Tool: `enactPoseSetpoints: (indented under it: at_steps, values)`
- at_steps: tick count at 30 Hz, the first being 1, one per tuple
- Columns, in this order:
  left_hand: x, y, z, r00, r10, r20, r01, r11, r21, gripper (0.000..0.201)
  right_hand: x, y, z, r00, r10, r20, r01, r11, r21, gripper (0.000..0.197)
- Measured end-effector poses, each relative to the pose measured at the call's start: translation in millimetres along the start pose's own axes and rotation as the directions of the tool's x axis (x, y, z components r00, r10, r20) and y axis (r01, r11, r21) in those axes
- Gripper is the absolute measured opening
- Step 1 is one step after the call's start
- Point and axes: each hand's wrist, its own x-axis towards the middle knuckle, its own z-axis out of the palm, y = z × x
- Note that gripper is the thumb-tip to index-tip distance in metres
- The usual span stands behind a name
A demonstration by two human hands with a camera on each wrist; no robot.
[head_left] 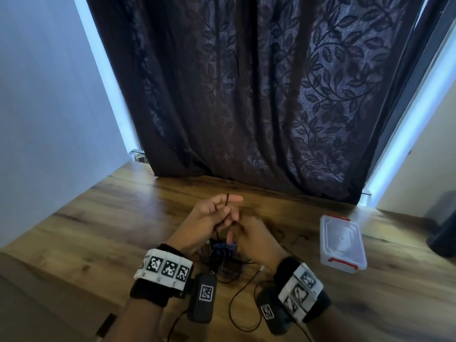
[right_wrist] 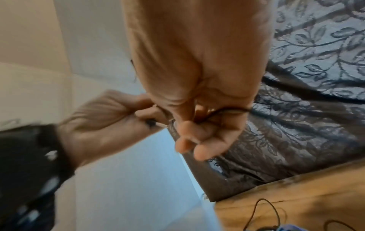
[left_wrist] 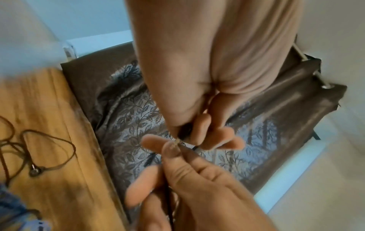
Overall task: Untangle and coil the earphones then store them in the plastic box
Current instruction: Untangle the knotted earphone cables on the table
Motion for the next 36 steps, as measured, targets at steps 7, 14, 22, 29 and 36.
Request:
enactPoseSetpoints:
  at_steps: [7,14,22,29,36]
  values:
    - [-33.9,-27.9,8.2,0.997,0.059,0.040,-0.072,0.858,0.509,0.057,-37.7,-28.9,-19.0,0.945,-0.127,0.301,0.201,0.952,-0.230,0.016]
    - [-62.0,-33.2,31.9,0.991,-0.072,-0.111,0.086,0.988,0.125,0.038,-25.0,-29.2,-46.5,0.989,-0.120,-0.089,0.116,0.992,-0.047,0.017]
    - [-83.6,-38.7,49.3,0.991,-0.078,-0.112,0.068,0.993,-0.092,0.027,-9.2,-7.3,-23.7,0.996,0.022,-0.081,-0.012,0.993,0.119,0.016]
    - [-90.4,-52.7,41.1,0.952,-0.158,-0.262,0.071,0.947,-0.312,0.027,-31.5,8.2,-39.7,0.960,-0.008,0.279,-0.009,0.998,0.061,0.015]
    - [-89.5,-53.7,45.0,0.959,-0.161,-0.234,0.116,0.974,-0.194,0.025,-22.1,6.3,-25.0,0.981,-0.124,-0.147,0.143,0.981,0.130,0.009]
